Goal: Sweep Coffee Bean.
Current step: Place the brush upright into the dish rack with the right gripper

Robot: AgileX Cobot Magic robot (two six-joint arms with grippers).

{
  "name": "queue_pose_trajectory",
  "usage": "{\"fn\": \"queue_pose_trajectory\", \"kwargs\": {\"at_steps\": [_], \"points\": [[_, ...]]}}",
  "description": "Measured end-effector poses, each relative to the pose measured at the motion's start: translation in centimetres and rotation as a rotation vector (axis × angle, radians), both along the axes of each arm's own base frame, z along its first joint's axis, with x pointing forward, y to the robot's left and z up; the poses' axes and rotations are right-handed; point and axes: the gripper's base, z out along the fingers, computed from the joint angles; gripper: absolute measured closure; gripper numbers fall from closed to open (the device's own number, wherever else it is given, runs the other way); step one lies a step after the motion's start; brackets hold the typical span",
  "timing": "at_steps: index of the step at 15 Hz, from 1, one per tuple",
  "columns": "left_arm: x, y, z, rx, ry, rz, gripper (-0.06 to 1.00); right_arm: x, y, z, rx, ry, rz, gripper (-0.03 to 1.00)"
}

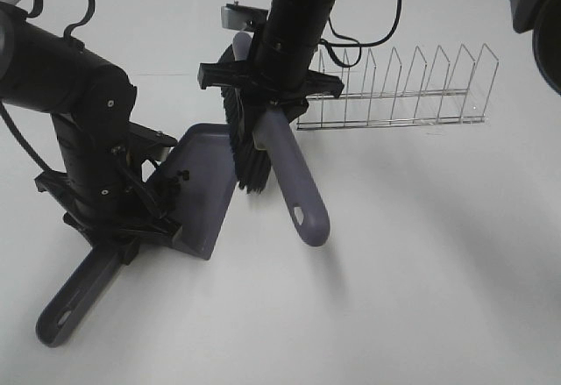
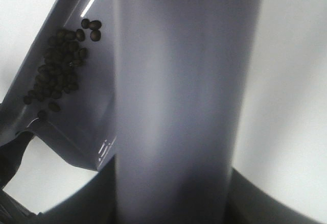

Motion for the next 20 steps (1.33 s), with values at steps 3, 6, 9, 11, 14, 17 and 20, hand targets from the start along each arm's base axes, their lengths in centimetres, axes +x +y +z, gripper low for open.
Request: {"fn": "queue_pose_trajectory", "kwargs": {"at_steps": [3,6,9,11,14,17,20], "points": [[-0.1,-0.1,0.0,-0.008,0.005,0.010,0.61,-0.7,-0.9,2.7,-0.030,-0.061,0.018,0.67],[-0.1,-0.1,0.0,-0.010,0.005,0.012,0.61,-3.0,-2.5,3.5,-0.080,-0.035,0.045,0.67],[-0.1,-0.1,0.0,-0.010,0.006,0.012,0.61,-6.0,-4.8,3.5,-0.165,0.011,0.067,0.67],[-0.1,-0.1,0.0,-0.011,0.009,0.016,0.61,-8.0,-6.4,3.0,-0.216,0.054,0.075,0.67],[-0.1,-0.1,0.0,-0.014,0.014,0.022,0.61,-9.9,-9.2,2.4,-0.260,0.115,0.044,0.67],[-0.3,-0.2,0.0,-0.025,0.023,0.037,0.61,-10.7,-11.6,2.9,-0.269,0.125,0.004,0.67],[-0.3,-0.3,0.0,-0.037,0.030,0.052,0.61,-10.5,-14.4,4.3,-0.250,0.100,-0.049,0.67]]}}
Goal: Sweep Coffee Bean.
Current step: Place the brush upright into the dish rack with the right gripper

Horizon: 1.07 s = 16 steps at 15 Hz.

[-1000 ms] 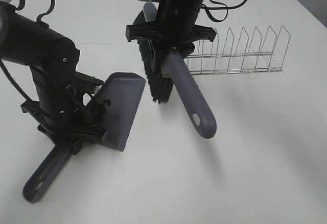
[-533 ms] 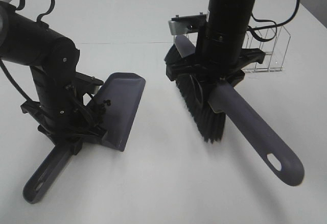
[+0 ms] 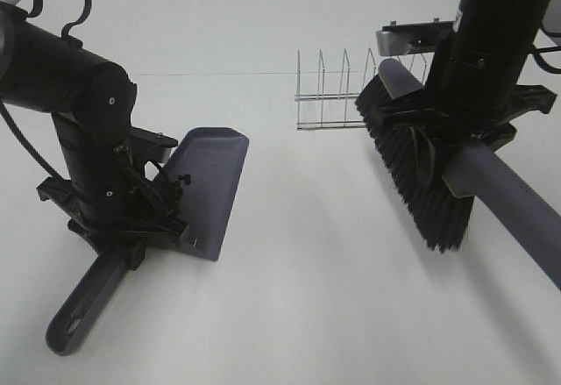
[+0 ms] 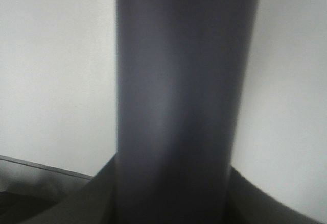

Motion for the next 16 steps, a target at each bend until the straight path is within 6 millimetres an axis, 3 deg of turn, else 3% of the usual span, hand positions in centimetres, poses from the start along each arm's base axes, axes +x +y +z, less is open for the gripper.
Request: {"fn": "queue_pose_trajectory", "kwargs": {"at_steps": [7,10,16], "points": [[-0.1,-0.2,0.0,-0.022,0.011,0.026,0.61,-1.0,-4.9,0.0,-0.003,0.025,-0.089,0.67],[-0.1,-0.3,0.0,-0.026,0.012,0.031,0.61,-0.8,-6.0,0.0,-0.013,0.021,-0.116,0.67],[-0.1,-0.3,0.0,-0.029,0.012,0.033,0.61,-0.6,-6.0,-0.9,-0.020,0.049,-0.121,0.67]]}}
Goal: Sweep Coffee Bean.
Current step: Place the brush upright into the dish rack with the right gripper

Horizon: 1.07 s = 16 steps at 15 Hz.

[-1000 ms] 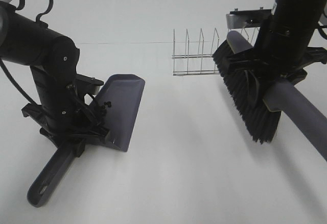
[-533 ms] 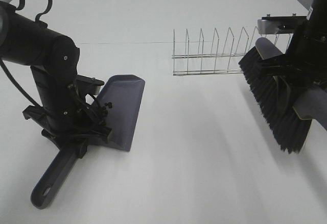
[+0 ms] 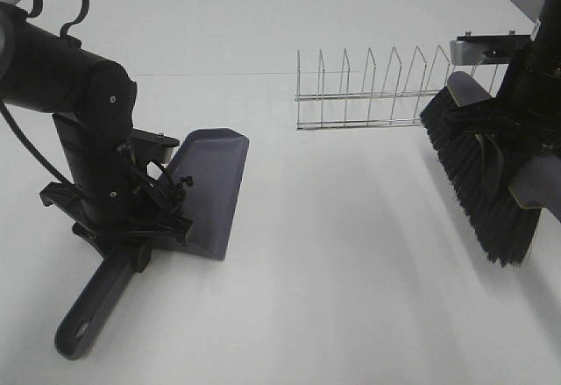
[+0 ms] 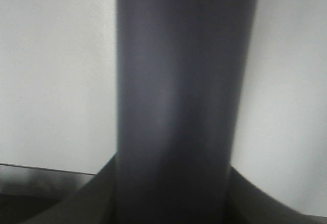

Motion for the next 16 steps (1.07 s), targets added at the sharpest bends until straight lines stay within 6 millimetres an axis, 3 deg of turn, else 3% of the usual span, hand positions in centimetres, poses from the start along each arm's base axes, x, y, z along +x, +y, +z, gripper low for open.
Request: {"fn": "queue_pose_trajectory", "kwargs": {"at_steps": [10,11,16], "points": [[0.0,0.0,0.0,-0.001,0.004,0.004,0.61,1.4,0.2,-6.0,-0.034,0.147,-0.007,0.67],[0.0,0.0,0.0,-0.002,0.005,0.004,0.61,3.0,0.4,-6.7,-0.046,0.136,-0.017,0.67],[-0.1,0.0,0.0,-0.002,0.007,0.005,0.61,6.9,1.0,-7.0,-0.043,0.089,-0.019,0.67]]}}
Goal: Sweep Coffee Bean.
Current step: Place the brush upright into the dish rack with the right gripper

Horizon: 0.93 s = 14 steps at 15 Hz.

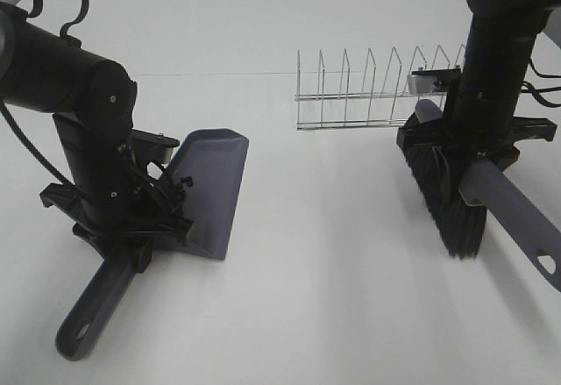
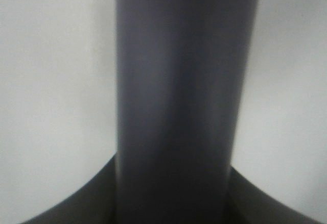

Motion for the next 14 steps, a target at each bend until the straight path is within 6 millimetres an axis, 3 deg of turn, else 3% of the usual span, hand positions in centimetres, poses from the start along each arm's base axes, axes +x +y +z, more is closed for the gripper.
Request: {"fn": "queue_pose_trajectory", "kwargs": {"at_steps": [8,14], "points": [[0.0,0.0,0.0,0.000,0.002,0.001,0.61,5.0,0.6,-1.0,0.009,-0.085,-0.003,0.67],[-0.1,0.0,0.0,-0.002,0.006,0.005,0.61,5.8,-0.7,-1.2,0.002,-0.084,-0.012,0.67]]}}
